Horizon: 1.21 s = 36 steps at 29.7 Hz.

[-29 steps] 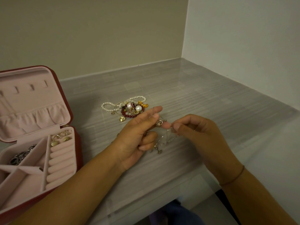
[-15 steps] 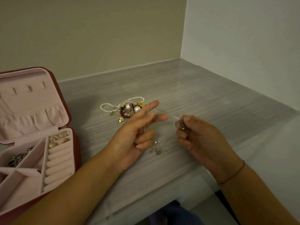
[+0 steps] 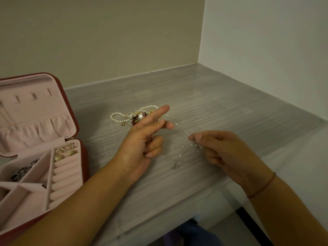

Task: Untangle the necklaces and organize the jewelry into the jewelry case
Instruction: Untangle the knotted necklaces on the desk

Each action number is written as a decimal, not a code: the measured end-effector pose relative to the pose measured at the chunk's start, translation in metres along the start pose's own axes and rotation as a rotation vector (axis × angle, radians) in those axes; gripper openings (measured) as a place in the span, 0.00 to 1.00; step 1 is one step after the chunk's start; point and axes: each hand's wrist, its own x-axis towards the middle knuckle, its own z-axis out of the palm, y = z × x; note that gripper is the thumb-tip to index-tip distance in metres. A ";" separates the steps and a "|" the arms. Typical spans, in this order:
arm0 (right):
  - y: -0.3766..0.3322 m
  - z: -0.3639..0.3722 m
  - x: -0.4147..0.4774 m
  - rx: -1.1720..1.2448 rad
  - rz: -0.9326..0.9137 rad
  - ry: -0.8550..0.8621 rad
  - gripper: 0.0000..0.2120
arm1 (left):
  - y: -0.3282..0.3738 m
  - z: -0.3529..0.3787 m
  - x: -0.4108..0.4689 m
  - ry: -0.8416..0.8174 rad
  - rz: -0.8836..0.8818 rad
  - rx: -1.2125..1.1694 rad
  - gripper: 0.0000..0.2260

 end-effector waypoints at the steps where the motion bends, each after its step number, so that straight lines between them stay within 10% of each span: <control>1: 0.000 0.000 -0.001 -0.030 -0.004 -0.003 0.08 | 0.000 0.000 0.000 0.004 0.003 0.000 0.21; 16: -0.008 0.004 0.005 0.287 0.021 -0.013 0.08 | -0.016 0.006 -0.004 0.063 -0.029 0.488 0.12; 22: -0.008 0.010 0.004 0.190 -0.032 -0.014 0.10 | -0.016 0.006 -0.002 0.248 0.213 0.634 0.31; 36: -0.014 0.023 -0.002 0.026 -0.109 0.053 0.05 | -0.014 0.011 -0.007 0.068 0.292 0.647 0.03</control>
